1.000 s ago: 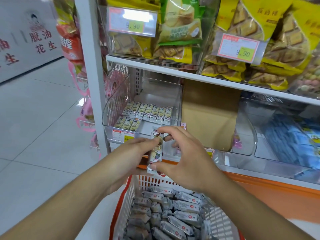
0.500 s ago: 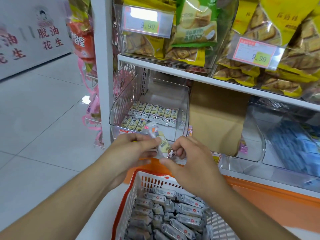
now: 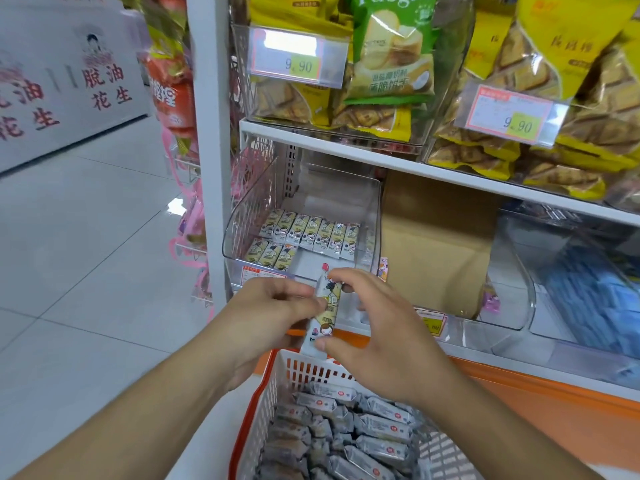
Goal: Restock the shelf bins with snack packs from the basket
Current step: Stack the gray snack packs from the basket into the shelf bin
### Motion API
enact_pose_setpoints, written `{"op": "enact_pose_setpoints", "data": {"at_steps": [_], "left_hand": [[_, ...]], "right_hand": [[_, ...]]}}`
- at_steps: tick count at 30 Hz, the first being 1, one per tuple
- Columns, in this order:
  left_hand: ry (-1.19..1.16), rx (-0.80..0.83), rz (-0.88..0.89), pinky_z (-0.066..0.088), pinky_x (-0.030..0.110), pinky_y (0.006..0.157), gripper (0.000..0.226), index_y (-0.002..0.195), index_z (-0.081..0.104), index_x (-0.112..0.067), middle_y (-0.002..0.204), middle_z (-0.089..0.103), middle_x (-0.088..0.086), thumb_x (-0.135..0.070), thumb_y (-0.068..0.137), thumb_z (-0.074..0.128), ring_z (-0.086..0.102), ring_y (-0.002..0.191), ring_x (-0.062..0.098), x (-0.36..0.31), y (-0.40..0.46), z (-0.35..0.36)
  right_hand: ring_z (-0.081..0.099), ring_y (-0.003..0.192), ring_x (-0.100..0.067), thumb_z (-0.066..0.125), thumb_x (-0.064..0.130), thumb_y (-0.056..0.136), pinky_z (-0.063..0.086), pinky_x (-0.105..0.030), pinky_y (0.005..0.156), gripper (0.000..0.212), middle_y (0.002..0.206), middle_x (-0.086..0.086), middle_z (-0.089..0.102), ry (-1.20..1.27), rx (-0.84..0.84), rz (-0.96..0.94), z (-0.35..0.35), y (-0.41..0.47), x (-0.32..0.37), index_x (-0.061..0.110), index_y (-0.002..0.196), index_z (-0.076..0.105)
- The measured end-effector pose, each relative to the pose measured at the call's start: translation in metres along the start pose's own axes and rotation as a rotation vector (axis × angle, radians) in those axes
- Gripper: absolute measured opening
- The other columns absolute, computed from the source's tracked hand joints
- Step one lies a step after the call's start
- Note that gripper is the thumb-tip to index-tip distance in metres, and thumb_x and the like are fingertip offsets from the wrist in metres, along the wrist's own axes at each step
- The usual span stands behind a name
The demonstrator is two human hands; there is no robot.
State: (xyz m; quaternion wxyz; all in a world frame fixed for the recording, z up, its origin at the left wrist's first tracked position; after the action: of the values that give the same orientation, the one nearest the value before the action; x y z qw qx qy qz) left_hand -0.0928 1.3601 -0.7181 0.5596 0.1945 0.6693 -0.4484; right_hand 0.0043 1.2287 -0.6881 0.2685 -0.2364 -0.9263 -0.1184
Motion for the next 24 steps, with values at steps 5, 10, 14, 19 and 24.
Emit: {"op": "enact_pose_setpoints", "data": {"at_steps": [5,10,14,19,24], "left_hand": [[0.242,-0.071,0.191,0.057,0.036,0.091,0.019,0.112,0.073,-0.025,0.107,0.076,-0.005,-0.035,0.101,0.064,0.072,0.101,0.015,-0.019,0.015,-0.02],[1.085,-0.209,0.412,0.025,0.03,0.122,0.059,0.161,0.031,-0.026,0.166,0.029,-0.008,-0.048,0.107,0.04,0.028,0.152,0.014,-0.031,0.038,-0.058],[1.243,-0.099,0.233,0.01,0.043,0.129,0.074,0.166,0.004,-0.021,0.173,0.001,-0.005,-0.058,0.106,0.029,-0.001,0.159,0.014,-0.006,0.051,-0.066],[1.224,-0.117,0.248,0.01,0.044,0.129,0.074,0.165,0.011,-0.019,0.173,0.006,-0.005,-0.058,0.106,0.032,-0.001,0.159,0.014,-0.009,0.054,-0.066],[1.173,-0.107,0.282,0.011,0.031,0.125,0.067,0.159,0.027,-0.016,0.167,0.024,-0.003,-0.055,0.106,0.036,0.01,0.155,0.013,-0.015,0.052,-0.062]], "right_hand": [[0.045,0.123,0.002,0.083,0.053,0.083,0.042,-0.027,0.104,0.077,0.141,0.029,0.046,0.003,-0.098,0.038,-0.02,0.023,0.006,0.05,0.146,0.038],[0.057,0.114,-0.01,0.087,0.047,0.081,0.051,-0.034,0.096,0.066,0.123,0.015,0.058,0.042,-0.181,0.134,-0.023,0.103,-0.005,0.036,0.134,0.049],[0.063,0.105,-0.019,0.093,0.038,0.076,0.055,-0.041,0.095,0.071,0.118,0.004,0.064,0.043,-0.066,0.222,0.014,0.157,-0.025,0.028,0.132,0.052],[0.063,0.108,-0.022,0.096,0.034,0.072,0.056,-0.041,0.096,0.08,0.13,-0.004,0.063,-0.053,0.093,0.292,0.056,0.18,-0.055,0.021,0.136,0.051],[0.056,0.132,-0.021,0.094,0.03,0.076,0.042,-0.021,0.094,0.091,0.151,-0.004,0.053,-0.017,0.135,0.298,0.072,0.187,-0.065,0.013,0.151,0.046]]}}
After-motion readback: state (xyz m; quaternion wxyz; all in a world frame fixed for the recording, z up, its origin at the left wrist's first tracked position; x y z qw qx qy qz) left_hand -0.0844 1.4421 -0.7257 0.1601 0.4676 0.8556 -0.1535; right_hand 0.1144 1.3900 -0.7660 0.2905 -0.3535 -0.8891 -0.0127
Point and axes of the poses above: each hand's wrist, its own y-axis towards the middle knuckle, its own z-axis out of the palm, x = y × z, the point moved 7 cm from there along y, towards the middle knuckle
